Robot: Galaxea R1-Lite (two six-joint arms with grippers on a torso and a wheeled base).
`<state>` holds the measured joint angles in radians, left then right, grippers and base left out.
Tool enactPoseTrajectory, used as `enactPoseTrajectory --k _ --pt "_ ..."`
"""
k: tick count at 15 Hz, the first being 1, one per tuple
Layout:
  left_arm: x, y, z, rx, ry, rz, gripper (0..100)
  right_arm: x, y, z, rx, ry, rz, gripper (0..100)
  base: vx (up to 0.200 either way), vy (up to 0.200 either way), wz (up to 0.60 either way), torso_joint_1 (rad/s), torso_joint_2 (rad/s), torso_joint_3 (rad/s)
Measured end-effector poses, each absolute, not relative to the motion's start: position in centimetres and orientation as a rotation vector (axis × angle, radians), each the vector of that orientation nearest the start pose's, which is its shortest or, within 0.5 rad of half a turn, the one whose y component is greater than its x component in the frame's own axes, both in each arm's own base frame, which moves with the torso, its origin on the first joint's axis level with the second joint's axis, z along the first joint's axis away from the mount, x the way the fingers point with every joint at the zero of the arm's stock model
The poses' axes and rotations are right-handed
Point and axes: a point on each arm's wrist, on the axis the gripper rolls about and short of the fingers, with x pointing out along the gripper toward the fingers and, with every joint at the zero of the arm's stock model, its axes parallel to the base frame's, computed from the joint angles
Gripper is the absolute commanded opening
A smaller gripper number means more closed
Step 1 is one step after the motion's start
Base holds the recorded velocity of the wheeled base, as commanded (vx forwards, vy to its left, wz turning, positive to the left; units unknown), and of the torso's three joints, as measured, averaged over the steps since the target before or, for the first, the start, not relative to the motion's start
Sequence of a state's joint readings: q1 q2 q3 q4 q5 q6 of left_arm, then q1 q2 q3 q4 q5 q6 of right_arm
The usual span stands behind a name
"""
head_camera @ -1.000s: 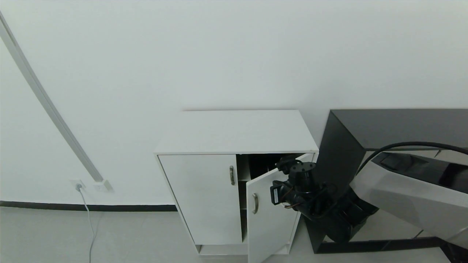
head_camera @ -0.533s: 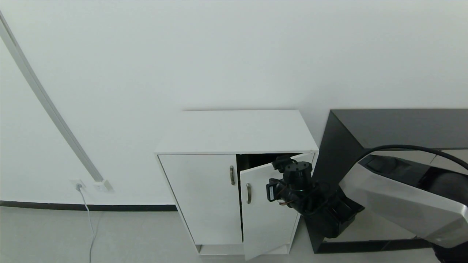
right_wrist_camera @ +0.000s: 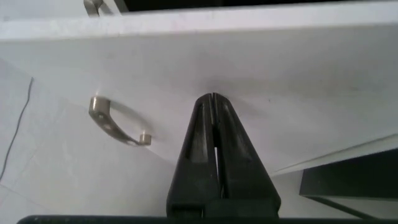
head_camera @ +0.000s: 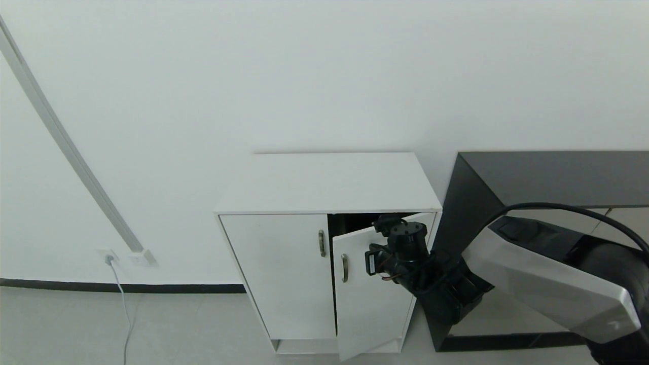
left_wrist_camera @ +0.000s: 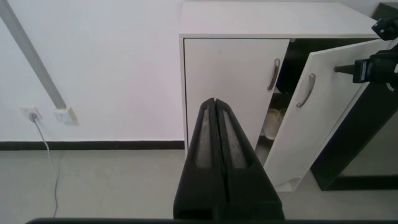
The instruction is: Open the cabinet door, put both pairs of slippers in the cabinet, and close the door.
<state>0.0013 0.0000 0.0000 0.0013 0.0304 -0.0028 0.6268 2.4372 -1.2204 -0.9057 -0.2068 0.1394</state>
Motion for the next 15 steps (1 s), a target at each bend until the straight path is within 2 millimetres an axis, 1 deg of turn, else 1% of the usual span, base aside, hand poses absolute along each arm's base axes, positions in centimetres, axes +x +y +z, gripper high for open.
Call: enactPoseTrajectory --k 7,11,15 --pt "-2.3 0.1 7.5 -0.002 0.001 0.031 0 38.0 26.7 2.6 0.018 0.294 0.393 0 0.000 0.000 0.00 0.000 0.00 0.000" --pt "-2.3 0.1 7.5 -0.003 0.001 0.032 0 38.7 26.5 2.9 0.028 0.275 0.382 0 0.000 0.000 0.00 0.000 0.00 0.000" --pt "-2.3 0.1 7.5 -0.003 0.001 0.032 0 39.9 26.3 2.9 0.022 0.276 0.365 0 0.000 0.000 0.00 0.000 0.00 0.000"
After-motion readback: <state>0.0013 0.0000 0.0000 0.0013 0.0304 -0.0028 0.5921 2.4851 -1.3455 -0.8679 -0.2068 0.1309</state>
